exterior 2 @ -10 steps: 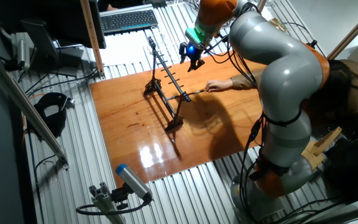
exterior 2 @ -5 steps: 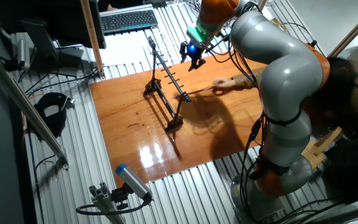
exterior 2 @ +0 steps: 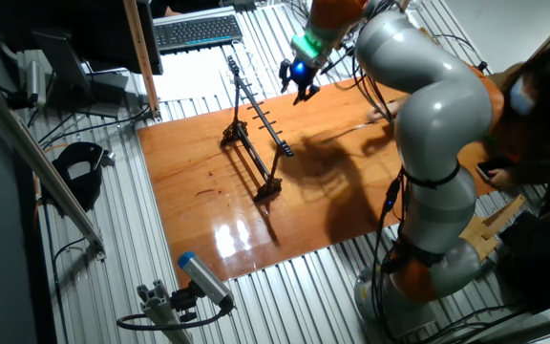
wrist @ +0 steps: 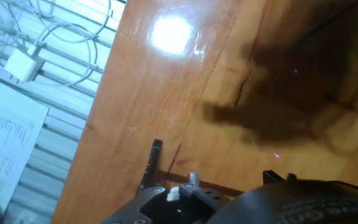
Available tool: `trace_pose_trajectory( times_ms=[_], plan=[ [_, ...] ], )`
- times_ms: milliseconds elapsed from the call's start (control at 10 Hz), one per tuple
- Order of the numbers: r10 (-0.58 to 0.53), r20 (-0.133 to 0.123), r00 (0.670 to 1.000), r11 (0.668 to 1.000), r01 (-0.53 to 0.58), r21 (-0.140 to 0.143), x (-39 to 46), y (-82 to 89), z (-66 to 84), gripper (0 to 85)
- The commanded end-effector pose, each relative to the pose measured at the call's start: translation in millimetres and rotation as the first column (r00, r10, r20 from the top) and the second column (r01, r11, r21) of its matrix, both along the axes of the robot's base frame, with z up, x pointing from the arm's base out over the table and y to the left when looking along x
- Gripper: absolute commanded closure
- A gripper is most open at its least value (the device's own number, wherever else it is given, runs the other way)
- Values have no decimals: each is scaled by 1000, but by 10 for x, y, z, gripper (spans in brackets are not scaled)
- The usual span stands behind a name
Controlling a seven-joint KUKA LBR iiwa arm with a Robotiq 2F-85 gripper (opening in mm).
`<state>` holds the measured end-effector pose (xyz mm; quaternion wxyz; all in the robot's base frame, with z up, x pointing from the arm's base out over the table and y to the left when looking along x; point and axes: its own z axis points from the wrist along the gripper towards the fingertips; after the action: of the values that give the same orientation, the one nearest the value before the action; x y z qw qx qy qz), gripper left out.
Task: Place the brush on the pen rack
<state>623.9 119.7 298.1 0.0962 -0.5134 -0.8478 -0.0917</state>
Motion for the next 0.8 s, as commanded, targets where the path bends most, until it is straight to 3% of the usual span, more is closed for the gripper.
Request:
trace_pose_trajectory(
  times_ms=[0,200,500,700],
  plan=[
    [0,14,1000,1000,0,-17,12,-17,8,340],
    [27,23,999,998,-26,-55,23,-24,-17,340],
    [26,35,999,998,-24,-52,17,-42,-45,340],
    [15,58,998,999,-12,-53,-12,-8,-79,340]
  ],
)
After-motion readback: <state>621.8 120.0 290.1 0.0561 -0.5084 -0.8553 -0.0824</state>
